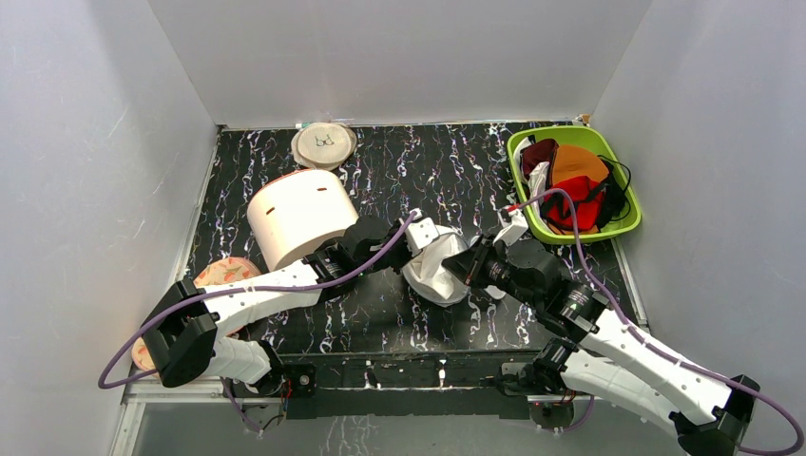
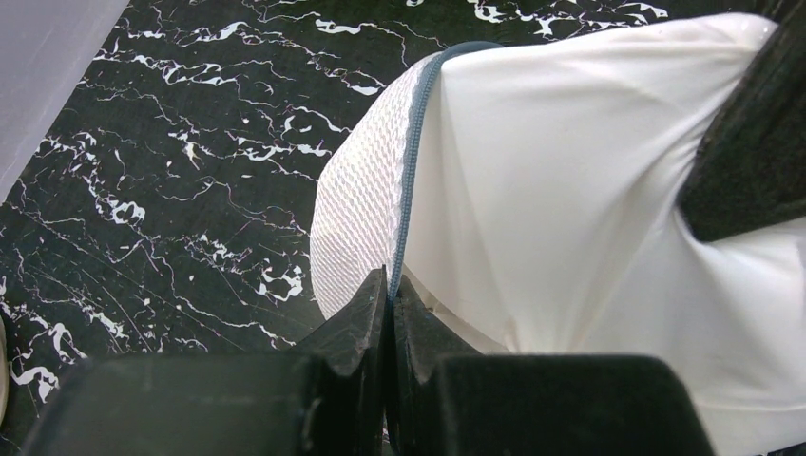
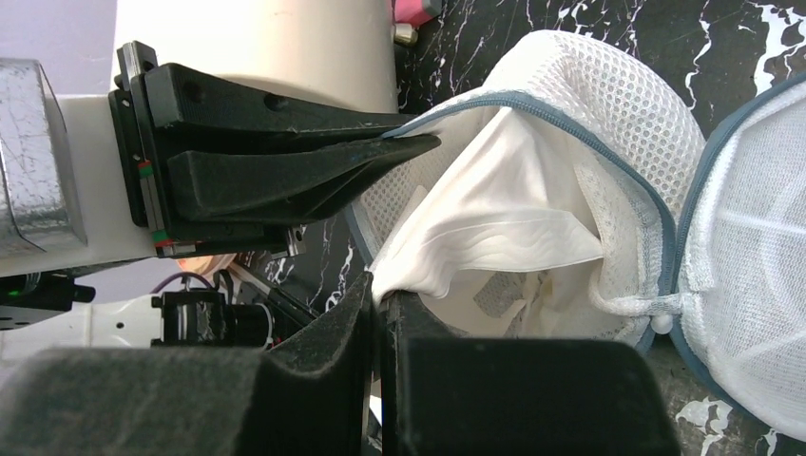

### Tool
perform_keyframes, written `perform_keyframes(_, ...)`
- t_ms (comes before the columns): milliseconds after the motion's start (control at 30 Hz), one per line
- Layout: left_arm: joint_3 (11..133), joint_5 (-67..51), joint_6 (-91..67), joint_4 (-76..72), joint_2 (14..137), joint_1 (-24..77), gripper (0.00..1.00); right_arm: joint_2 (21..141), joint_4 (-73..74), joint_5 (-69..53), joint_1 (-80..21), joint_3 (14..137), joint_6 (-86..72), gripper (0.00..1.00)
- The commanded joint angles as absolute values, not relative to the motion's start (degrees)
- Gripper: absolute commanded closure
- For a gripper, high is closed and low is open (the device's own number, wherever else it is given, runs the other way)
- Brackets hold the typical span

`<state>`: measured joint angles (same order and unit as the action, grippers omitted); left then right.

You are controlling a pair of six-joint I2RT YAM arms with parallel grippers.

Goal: Unzip the laundry bag and remove the bra
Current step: Pick up the bra from the laundry bag.

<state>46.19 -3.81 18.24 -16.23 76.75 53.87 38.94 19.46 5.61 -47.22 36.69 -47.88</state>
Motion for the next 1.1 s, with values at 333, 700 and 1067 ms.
perform_keyframes(333,48.6,-3.8,18.8,-16.2,76.0,54.2,1.0,36.0,20.2,9.9,-47.2,46.8,-37.9,1.0)
perform_keyframes(700,48.6,-3.3,18.8,-16.1,76.0,54.3,1.0,35.7,22.7,6.8,-47.3,46.0,-38.9,1.0)
perform_keyframes(1067,48.7,-3.2,18.8,-16.0,76.0,54.2,1.0,30.0,26.8,13.4,-47.3,50.6,-35.1,1.0)
